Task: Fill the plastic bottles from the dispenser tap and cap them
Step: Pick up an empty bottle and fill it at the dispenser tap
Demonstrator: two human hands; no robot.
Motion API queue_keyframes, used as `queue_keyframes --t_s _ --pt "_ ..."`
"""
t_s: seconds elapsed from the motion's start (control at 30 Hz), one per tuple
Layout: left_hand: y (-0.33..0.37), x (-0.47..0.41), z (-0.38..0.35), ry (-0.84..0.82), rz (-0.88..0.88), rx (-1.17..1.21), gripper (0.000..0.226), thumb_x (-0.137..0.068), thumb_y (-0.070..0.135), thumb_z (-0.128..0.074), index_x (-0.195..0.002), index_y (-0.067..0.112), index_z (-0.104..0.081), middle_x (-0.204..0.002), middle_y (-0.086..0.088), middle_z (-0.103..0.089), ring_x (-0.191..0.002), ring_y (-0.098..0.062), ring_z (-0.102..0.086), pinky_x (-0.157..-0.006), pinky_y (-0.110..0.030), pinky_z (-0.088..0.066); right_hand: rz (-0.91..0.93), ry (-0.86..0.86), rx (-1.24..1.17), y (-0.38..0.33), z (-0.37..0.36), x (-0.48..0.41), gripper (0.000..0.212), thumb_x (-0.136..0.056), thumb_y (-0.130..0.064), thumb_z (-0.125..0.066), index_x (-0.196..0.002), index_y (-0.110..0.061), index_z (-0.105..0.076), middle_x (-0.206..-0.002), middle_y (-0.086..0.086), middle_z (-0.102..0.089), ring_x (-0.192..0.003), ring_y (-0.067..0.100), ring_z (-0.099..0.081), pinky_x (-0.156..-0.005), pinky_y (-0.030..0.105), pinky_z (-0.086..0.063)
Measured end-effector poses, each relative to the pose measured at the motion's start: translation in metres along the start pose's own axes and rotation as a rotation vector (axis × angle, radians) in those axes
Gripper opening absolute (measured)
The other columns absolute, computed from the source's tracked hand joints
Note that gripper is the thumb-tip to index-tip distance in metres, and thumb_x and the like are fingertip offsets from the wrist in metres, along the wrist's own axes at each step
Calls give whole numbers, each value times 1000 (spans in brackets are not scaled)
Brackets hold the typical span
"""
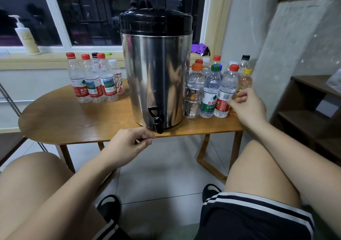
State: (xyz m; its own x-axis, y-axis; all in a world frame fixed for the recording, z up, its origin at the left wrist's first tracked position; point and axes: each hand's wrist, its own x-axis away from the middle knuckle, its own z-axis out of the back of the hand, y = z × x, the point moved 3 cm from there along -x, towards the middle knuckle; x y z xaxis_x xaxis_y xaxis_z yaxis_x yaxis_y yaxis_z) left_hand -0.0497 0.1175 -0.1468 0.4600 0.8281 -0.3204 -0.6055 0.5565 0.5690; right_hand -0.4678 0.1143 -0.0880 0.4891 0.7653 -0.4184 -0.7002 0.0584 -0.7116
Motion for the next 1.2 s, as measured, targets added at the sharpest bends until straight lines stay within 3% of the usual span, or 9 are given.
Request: queue_keyframes --t_s 0.13,0.2,0.33,0.47,0.67,0.8,1.0,1.13,1.2 --pt "0 -6 17 37 9 -43 11 -101 28 -76 -109 35 -79 -93 23 -76 -95 4 -67 -75 -9 -47 129 -202 -183 -38 -19 54 23 -94 -28 -83 -103 -23 -63 -89 -2 -69 -78 20 -69 -69 38 -58" --pt "-3 -10 32 49 24 -41 8 -101 30 -76 -108 32 -79 -94 17 -77 -92 -1 -69 -75 -15 -52 160 -311 -231 -48 -40 79 20 -92 -27 -84 -95 -26 -65 -81 -3 -69 -71 23 -67 -70 47 -58" --pt "-29 -24 68 84 104 -86 9 -99 37 -78 -106 31 -79 -94 15 -75 -89 -1 -69 -75 -17 -52 204 -464 -237 -60 -83 108 19 -90 -29 -85 -88 -28 -66 -74 -2 -71 -69 29 -70 -71 52 -61" --pt "-77 -46 105 205 269 -153 16 -94 39 -83 -105 28 -79 -95 11 -75 -91 -5 -69 -76 -28 -54 174 -621 -197 -60 -120 120 18 -92 -31 -84 -90 -24 -68 -74 2 -74 -65 20 -73 -69 50 -63" --pt "-146 -92 157 492 503 18 39 -84 39 -91 -112 22 -70 -99 4 -76 -91 -17 -75 -80 -40 -64 115 -782 -183 -61 -151 131 16 -95 -22 -82 -94 -15 -67 -69 6 -62 -64 19 -70 -60 34 -56" --pt "-170 -125 193 666 546 36 46 -87 28 -89 -124 17 -63 -108 0 -72 -91 -15 -71 -70 -31 -57 76 -832 -175 -61 -166 136 14 -95 -19 -82 -95 -15 -68 -71 -1 -60 -63 12 -64 -58 28 -53" --pt "-197 -168 249 920 578 -9 50 -87 38 -83 -128 23 -58 -137 -7 -54 -118 -26 -62 -103 -37 -54 76 -804 -162 -64 -175 136 14 -93 -22 -81 -92 -20 -67 -69 -7 -59 -62 12 -60 -61 32 -52" --pt "-205 -190 262 742 525 -204 56 -94 28 -71 -146 37 -52 -156 -7 -45 -134 -29 -55 -115 -44 -51 88 -804 -126 -61 -176 133 16 -91 -31 -83 -91 -27 -67 -71 -7 -62 -66 17 -66 -69 46 -60" --pt "-210 -195 261 592 500 -325 62 -96 23 -67 -155 33 -50 -162 -6 -42 -139 -31 -52 -117 -49 -49 91 -806 -131 -61 -176 133 17 -90 -33 -84 -90 -27 -68 -72 -7 -62 -71 24 -69 -71 48 -60"
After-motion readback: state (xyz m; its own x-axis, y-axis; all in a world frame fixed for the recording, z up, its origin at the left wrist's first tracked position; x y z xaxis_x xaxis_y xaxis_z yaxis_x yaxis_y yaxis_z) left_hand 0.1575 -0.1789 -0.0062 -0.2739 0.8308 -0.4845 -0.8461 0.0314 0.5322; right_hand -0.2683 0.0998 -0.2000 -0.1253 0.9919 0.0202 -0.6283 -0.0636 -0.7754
